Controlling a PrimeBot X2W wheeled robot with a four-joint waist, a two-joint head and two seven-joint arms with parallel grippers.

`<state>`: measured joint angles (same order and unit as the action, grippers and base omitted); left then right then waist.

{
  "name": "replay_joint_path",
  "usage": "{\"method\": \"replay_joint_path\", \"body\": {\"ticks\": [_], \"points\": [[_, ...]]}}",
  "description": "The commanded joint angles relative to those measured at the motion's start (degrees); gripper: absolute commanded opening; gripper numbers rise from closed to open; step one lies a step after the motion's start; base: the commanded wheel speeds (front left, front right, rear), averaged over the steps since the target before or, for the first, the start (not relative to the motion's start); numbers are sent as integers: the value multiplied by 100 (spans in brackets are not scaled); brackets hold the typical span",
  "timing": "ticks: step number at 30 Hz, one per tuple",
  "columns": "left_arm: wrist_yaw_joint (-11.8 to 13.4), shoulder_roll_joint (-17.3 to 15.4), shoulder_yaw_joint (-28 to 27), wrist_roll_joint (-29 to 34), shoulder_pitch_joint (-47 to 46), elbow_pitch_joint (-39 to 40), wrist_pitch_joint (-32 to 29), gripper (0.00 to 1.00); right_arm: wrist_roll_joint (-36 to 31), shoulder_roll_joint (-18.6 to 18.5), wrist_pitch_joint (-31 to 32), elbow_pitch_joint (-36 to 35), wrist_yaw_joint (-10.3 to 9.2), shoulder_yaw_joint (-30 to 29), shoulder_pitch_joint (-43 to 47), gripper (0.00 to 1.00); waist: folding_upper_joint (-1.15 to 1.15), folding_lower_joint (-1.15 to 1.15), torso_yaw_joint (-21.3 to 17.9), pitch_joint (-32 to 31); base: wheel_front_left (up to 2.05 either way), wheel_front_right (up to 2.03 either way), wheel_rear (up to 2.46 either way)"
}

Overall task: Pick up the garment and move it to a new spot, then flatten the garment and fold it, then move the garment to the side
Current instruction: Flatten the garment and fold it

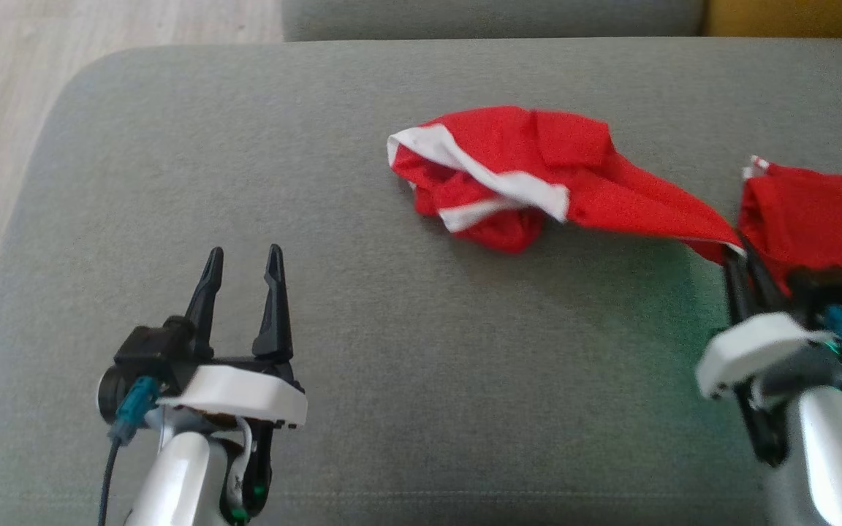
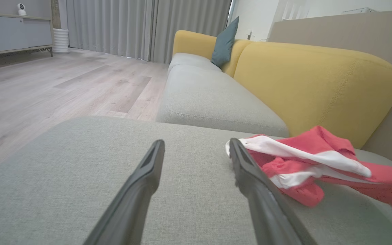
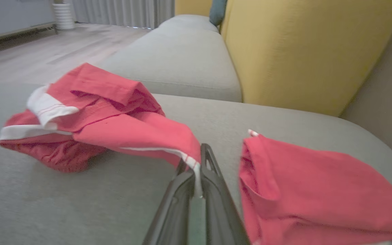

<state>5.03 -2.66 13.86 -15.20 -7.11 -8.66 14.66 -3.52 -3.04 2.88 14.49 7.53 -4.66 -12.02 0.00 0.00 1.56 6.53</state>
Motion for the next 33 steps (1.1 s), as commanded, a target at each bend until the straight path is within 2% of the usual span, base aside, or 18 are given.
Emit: {"method": "replay_joint_path", "body": {"ticks": [1, 7, 14, 15, 16, 17, 26, 33], "points": [[2, -22, -178, 51, -151, 212, 34, 100, -94, 16, 36, -304, -4, 21, -47, 0, 0, 0, -125, -29, 0, 0, 0], [-10, -22, -103, 68, -131, 193, 34, 100, -202, 16, 163, -643, -4, -470, 434, 0, 0, 0, -279, -26, 0, 0, 0], [-30, -22, -81, 92, -99, 153, 34, 100, -123, 16, 163, -650, -4, -499, 564, 0, 0, 0, -336, -79, 0, 0, 0], [-36, -22, -77, 95, -100, 144, 34, 100, -123, 16, 163, -640, -4, -497, 572, 30, 0, 0, -332, -89, 0, 0, 0], [-40, -22, -71, 97, -102, 138, 34, 100, -129, 16, 164, -631, -4, -495, 578, 91, 0, 0, -326, -99, 0, 0, 0], [-43, -21, -65, 96, -103, 133, 34, 100, -128, 16, 161, -625, -4, -492, 581, 100, 0, 0, -316, -109, 0, 0, 0], [-46, -21, -108, 100, -70, 107, 34, 100, 319, 16, -262, -957, -4, -391, 541, 100, 0, 0, -209, -158, 0, 0, 0], [-31, -21, -65, 89, -96, 134, 34, 100, 679, 16, -550, -1198, -4, 274, 633, 100, 0, 0, -35, -180, 0, 0, 0]]}}
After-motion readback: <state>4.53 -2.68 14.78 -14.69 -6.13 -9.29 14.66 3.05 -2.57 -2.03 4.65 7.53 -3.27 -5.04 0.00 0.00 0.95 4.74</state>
